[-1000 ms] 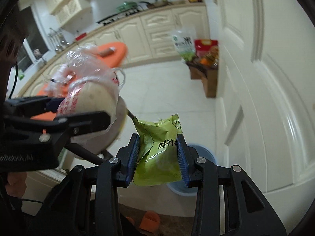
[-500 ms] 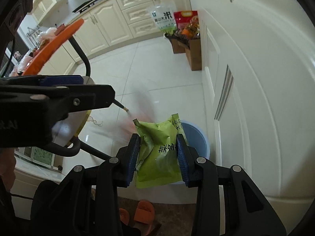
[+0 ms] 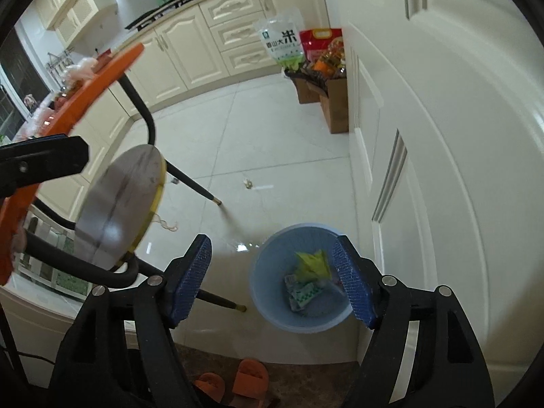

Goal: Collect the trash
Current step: 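Carry the bun and snack bag to the blue bin and release both, then grasp the clear plastic bag with the left tool while the right tool grasps bubble wrap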

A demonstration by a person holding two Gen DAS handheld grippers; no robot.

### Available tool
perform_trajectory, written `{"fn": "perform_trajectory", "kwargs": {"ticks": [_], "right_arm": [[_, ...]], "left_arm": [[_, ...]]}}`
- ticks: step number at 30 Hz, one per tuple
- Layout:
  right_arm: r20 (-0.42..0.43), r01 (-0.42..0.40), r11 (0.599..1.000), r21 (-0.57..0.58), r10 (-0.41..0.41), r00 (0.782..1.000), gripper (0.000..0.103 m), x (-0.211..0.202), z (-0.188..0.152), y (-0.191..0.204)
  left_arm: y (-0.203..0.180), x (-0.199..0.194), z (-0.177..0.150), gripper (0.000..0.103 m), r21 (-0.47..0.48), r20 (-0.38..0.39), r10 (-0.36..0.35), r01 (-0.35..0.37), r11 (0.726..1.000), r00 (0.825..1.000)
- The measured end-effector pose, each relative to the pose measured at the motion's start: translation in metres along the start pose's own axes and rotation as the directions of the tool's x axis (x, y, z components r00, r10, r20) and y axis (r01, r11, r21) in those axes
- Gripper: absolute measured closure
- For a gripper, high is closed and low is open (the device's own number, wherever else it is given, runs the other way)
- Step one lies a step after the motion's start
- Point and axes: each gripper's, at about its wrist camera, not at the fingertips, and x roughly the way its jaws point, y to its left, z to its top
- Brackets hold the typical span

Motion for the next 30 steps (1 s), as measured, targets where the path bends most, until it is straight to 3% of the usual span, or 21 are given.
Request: {"fn": "perform_trajectory", "kwargs": {"ticks": [3, 8, 15, 23, 30], "right_arm": [[0.025, -0.018, 1.0, -0.01, 0.018, 1.0, 0.014, -0.02, 0.001, 0.013], [0.074, -0.06, 0.997, -0.047, 0.064, 0.995, 0.007, -0.053, 0.008, 0.048], [0.188, -0.096, 0.988, -0.12, 0.117, 0.975, 0.001, -0.106, 0.023, 0.104], [0.222, -0.117, 0.972, -0.206, 0.163, 0.961, 0.0, -0.115, 0.035, 0.178], [0.143, -0.151, 0.935, -0.32, 0.206, 0.968, 0.0, -0.071, 0.05, 0.26]], "left_arm": [[0.011, -0.024, -0.01, 0.036, -0.022, 0.054, 0.016, -0.015, 1.0, 0.998], [0.039, -0.061, -0.033, 0.031, -0.077, 0.121, 0.067, -0.058, 0.995, 0.99], [0.079, -0.12, -0.084, 0.021, -0.172, 0.239, 0.172, -0.133, 0.976, 0.956], [0.126, -0.17, -0.146, 0.018, -0.248, 0.228, 0.236, -0.178, 0.952, 0.945], [0.178, -0.183, -0.178, 0.018, -0.301, 0.177, 0.293, -0.232, 0.925, 0.94]]}}
